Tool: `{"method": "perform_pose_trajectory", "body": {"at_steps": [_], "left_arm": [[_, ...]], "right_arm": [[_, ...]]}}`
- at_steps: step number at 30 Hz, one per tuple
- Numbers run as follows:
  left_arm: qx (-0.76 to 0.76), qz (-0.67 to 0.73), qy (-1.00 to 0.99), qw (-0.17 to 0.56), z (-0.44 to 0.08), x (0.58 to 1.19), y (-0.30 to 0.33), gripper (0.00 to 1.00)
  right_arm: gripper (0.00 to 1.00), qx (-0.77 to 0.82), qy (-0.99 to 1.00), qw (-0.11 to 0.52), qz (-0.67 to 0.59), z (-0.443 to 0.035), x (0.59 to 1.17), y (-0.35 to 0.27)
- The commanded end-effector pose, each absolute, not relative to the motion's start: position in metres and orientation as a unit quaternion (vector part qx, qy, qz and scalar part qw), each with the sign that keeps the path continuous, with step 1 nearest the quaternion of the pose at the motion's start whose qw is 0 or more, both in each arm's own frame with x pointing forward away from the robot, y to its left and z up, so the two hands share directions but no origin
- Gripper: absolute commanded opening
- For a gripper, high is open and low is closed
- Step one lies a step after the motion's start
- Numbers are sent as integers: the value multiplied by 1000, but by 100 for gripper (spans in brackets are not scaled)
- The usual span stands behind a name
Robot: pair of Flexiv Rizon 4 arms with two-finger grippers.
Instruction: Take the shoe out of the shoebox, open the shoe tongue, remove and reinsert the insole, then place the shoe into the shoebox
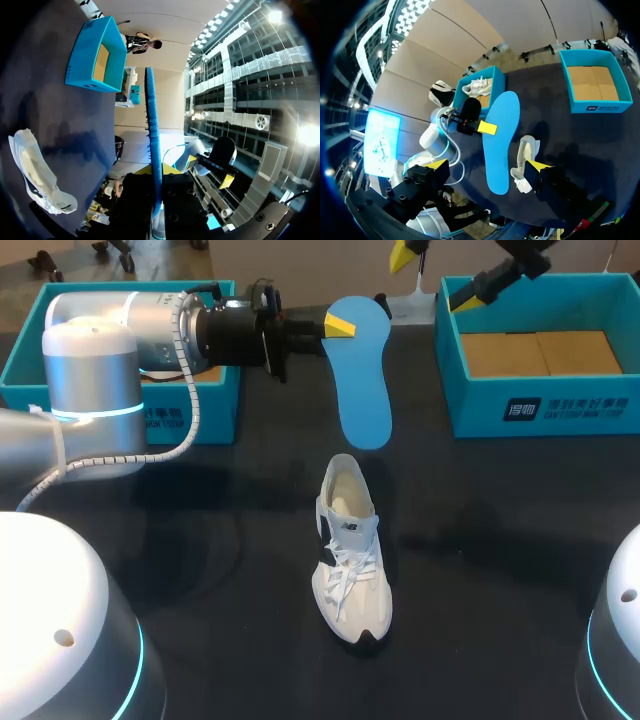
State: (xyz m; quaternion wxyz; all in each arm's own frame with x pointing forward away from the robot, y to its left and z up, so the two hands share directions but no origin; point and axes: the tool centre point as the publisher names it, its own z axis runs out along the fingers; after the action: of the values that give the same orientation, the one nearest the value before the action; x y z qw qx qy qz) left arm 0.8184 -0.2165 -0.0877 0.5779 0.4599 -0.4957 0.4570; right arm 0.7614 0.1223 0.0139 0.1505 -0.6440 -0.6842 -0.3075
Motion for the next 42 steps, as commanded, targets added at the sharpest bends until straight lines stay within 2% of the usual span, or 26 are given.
{"method": "perform_pose_trajectory", "body": {"at_steps": [1, 6, 16, 42], "left_arm": [[455, 467, -508, 563, -90, 819, -222, 0], [462, 480, -517, 537, -93, 817, -226, 0], [462, 480, -517, 537, -93, 817, -226, 0], [462, 480, -517, 537, -93, 817, -226, 0]], "right_arm": [[100, -670, -698, 85, -237, 9, 769, 139], [100, -682, -697, 61, -212, 0, 772, 152], [100, -695, -695, 5, -184, -13, 781, 169], [100, -706, -697, -91, -86, -11, 780, 184]]}}
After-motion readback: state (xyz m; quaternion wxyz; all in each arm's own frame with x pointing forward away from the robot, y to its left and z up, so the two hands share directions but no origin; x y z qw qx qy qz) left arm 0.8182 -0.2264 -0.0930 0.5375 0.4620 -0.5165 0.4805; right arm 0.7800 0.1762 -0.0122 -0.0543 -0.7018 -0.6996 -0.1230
